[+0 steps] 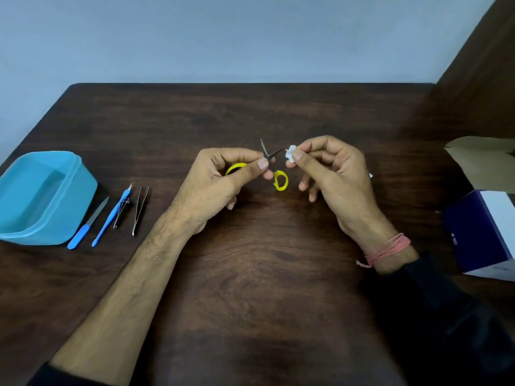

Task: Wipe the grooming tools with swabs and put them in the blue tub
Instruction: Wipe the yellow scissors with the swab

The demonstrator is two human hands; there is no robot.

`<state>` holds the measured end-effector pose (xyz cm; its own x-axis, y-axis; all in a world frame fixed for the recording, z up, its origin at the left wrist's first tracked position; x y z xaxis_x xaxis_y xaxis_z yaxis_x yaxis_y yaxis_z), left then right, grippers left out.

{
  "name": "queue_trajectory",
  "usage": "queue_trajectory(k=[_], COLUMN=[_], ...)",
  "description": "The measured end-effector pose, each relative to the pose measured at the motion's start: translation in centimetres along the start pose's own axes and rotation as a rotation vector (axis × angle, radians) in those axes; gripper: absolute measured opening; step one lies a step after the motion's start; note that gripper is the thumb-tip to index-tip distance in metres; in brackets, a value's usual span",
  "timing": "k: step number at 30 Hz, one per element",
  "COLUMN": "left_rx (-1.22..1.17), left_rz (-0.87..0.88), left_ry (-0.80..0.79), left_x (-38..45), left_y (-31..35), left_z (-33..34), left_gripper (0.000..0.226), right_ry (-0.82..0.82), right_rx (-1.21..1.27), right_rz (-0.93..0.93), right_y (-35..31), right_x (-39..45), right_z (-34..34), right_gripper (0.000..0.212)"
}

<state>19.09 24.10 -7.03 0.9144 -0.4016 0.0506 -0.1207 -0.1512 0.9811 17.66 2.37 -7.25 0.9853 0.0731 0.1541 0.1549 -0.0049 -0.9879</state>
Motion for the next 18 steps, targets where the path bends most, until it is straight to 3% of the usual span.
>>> queue_trajectory(k=[6, 10, 18], left_rx=[-0.13, -0.057, -0.112], left_rz=[-0.019, 0.022, 0.021], left_ry=[0.082, 0.056, 0.079], left_x=[0.0, -0.1, 0.1], left_y=[-0.1, 0.3, 0.2], left_z=[-0.6, -0.1, 0.2], left_gripper=[0.026, 0.011, 0.012], right_ry=[-0.076, -0.113, 0.025], right_rx=[-0.008, -0.01, -0.043], right_rz=[0.019, 0.012, -0.092], right_y=[-0.2, -0.3, -0.5], right_x=[-0.2, -0.2, -0.1], right_z=[0.6, 0.9, -0.3], right_gripper=[0.008, 0.006, 0.005])
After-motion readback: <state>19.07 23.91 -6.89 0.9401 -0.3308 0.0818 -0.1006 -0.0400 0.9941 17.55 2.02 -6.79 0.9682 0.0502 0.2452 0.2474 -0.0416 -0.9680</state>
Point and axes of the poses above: each hand's wrist, its own x-axis towards the middle knuckle, its own z-axis out of the palm, y = z × x, the point moved 7 cm from there along x, towards the middle knuckle, and after that the axes turned 9 degrees about -y, right-handed, at the moved point
